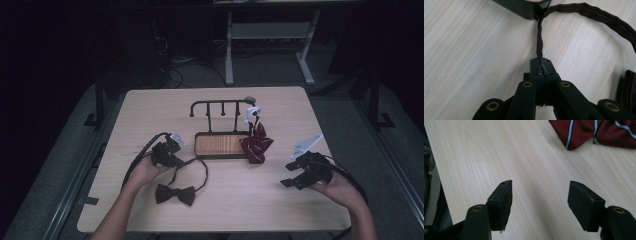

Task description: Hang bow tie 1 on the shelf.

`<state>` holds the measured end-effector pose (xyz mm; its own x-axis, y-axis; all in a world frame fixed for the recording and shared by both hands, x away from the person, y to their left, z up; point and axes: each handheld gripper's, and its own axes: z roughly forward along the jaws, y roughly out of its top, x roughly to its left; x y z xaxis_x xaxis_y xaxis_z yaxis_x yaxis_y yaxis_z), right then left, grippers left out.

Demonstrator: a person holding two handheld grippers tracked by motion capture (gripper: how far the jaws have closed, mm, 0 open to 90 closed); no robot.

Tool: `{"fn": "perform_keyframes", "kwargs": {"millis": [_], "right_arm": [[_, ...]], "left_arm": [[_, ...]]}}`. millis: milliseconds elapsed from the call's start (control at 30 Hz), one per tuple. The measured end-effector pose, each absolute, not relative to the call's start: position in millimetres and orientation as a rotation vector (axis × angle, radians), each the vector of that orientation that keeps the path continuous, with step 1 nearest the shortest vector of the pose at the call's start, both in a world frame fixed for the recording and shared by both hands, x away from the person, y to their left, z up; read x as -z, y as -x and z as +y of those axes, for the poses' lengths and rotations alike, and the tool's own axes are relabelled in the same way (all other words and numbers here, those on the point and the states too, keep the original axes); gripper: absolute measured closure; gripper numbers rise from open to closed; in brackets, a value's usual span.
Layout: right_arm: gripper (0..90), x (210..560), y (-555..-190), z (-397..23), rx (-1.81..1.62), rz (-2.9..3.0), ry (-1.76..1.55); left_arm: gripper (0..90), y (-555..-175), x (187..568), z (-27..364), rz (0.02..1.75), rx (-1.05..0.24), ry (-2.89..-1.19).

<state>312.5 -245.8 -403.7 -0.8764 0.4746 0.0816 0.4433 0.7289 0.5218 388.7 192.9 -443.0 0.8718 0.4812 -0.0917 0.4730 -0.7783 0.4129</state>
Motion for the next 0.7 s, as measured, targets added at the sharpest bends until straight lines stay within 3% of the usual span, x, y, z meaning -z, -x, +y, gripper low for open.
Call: {"fn": "perform_keyframes", "kwargs": {"millis": [700], "right_arm": [[35.9,405,-313,-246,-0.845,2.865,-0.764]], "left_arm": [[89.5,-381,417,200,0.644,0.048,-2.597]]}}
